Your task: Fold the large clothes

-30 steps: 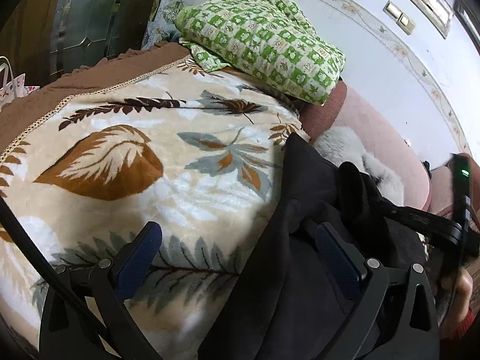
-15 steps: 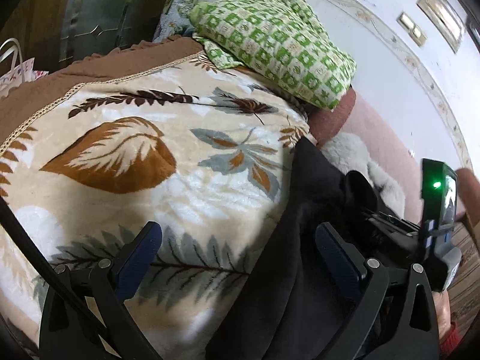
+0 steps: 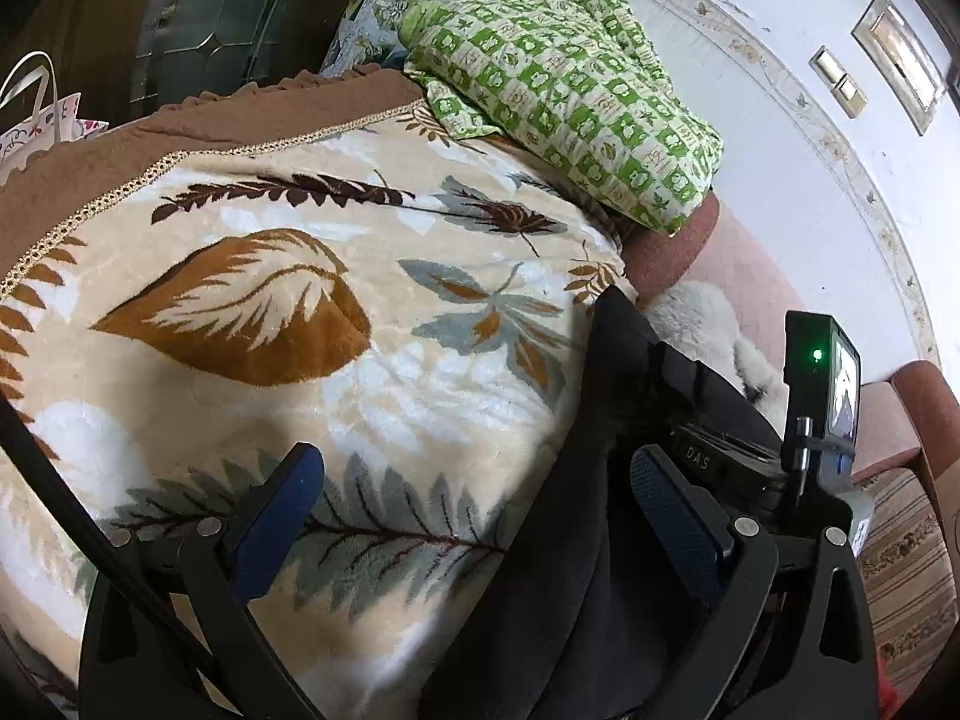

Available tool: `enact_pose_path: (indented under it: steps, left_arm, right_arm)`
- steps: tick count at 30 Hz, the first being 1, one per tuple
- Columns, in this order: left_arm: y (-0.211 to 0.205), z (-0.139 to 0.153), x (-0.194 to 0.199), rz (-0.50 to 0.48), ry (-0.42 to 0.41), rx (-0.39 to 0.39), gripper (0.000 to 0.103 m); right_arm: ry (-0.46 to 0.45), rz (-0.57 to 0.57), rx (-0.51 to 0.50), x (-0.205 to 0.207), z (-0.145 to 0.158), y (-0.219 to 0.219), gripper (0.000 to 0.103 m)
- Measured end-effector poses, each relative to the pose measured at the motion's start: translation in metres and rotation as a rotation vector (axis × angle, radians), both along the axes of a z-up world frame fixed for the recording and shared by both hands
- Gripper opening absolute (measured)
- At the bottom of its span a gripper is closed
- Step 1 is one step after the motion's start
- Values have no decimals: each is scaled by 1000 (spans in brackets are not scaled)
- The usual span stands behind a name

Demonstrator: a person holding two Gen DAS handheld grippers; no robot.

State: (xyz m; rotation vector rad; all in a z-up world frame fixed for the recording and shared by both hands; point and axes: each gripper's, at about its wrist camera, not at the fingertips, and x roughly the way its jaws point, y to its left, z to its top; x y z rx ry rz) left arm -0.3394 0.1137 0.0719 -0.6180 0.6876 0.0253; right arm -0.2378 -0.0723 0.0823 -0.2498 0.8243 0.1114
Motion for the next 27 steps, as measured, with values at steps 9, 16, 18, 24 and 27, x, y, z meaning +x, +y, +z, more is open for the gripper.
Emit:
enact_pose_path:
  steps: [9, 16, 18, 24, 27]
  left_arm:
    - [-12, -3, 5, -61, 21, 32, 102]
    - [-32, -2, 8, -249, 10, -13, 102]
    - [-38, -6, 11, -315, 33, -36, 102]
    - [-53, -28, 11, -476, 125, -148, 90]
    - [-55, -37, 7, -506, 157, -186, 80]
  right_arm:
    - [-93, 46, 232, -96, 59, -58, 66]
    - [-125, -243, 279, -199, 56, -213, 74]
    - [-115, -360, 314, -225, 45, -262, 75]
    - [-123, -605, 543, -291, 5, -371, 75]
    - [-116, -632, 582, -301, -12, -385, 75]
